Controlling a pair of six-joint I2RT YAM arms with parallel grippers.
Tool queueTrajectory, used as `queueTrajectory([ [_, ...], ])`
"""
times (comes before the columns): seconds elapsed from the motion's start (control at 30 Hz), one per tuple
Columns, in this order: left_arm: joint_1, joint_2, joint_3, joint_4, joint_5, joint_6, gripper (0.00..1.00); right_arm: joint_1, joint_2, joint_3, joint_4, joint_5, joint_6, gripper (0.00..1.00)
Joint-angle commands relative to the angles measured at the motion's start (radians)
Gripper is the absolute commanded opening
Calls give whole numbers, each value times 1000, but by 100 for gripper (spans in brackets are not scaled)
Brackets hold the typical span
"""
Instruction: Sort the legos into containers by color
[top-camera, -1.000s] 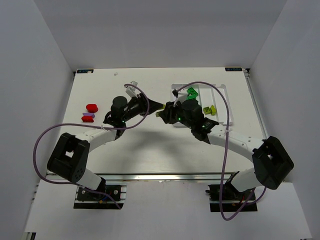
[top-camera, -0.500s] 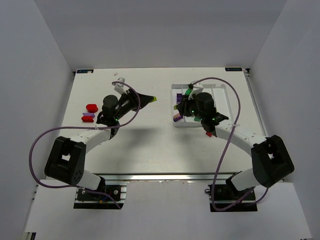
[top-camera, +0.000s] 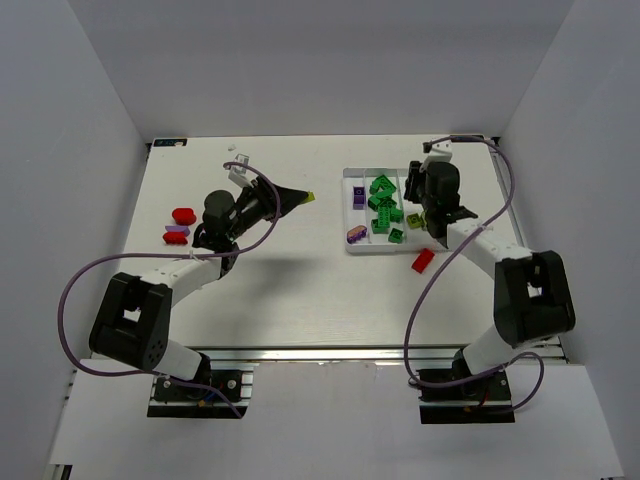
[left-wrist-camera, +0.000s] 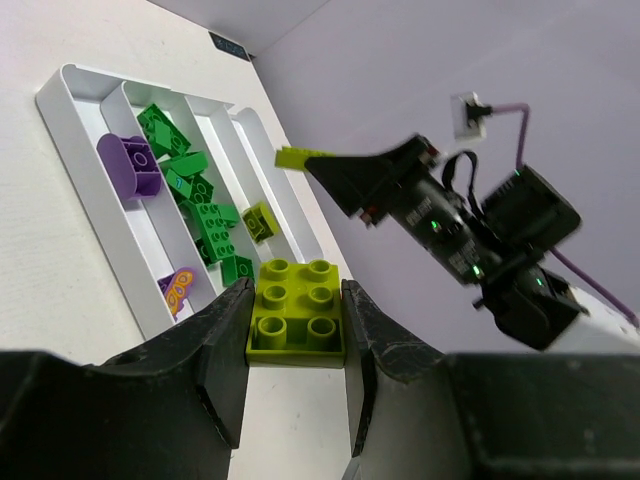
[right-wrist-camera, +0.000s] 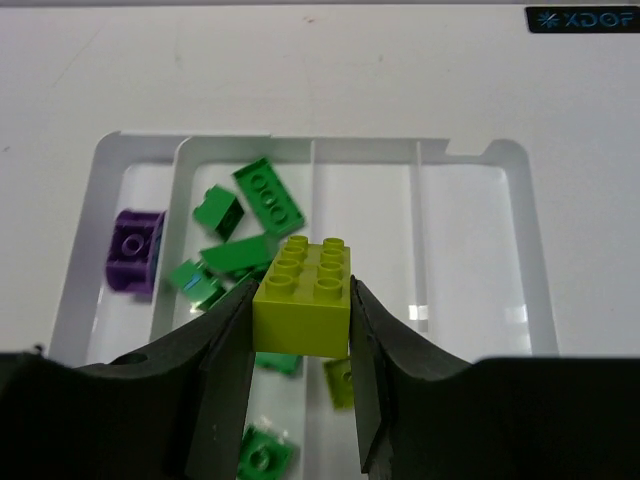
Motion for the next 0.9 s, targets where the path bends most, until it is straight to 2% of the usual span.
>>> queueTrajectory([
  [0.0,0,-25,-7,18,26,0,0,-76,87,139,27,-5,-13,0],
  [0.07,0,-22,-1,18,36,0,0,-107,198,228,-34,-50,-7,0],
  [0.27,0,-26,12,24,61,-6,0,-127,311,290,-35,-130,-15,0],
  [0.37,0,-26,16,32,69,-15,0,-127,368,334,-71,-145,-13,15],
  [0.47,0,-22,14,38,76,-18,0,-125,413,370,-93,-160,-8,33],
  [0.5,0,-20,14,39,76,-21,0,-127,423,379,-105,-162,-8,45],
  [0.6,0,-17,16,41,81,-20,0,-130,422,384,-121,-174,-8,62],
  [0.7,0,-14,20,33,90,-11,0,-144,385,373,-127,-199,-2,70],
  [0.8,-6,-12,25,27,102,9,0,-159,326,359,-142,-245,-27,73],
  [0.87,-18,-12,40,-19,107,41,0,-165,252,356,-191,-362,-102,74],
])
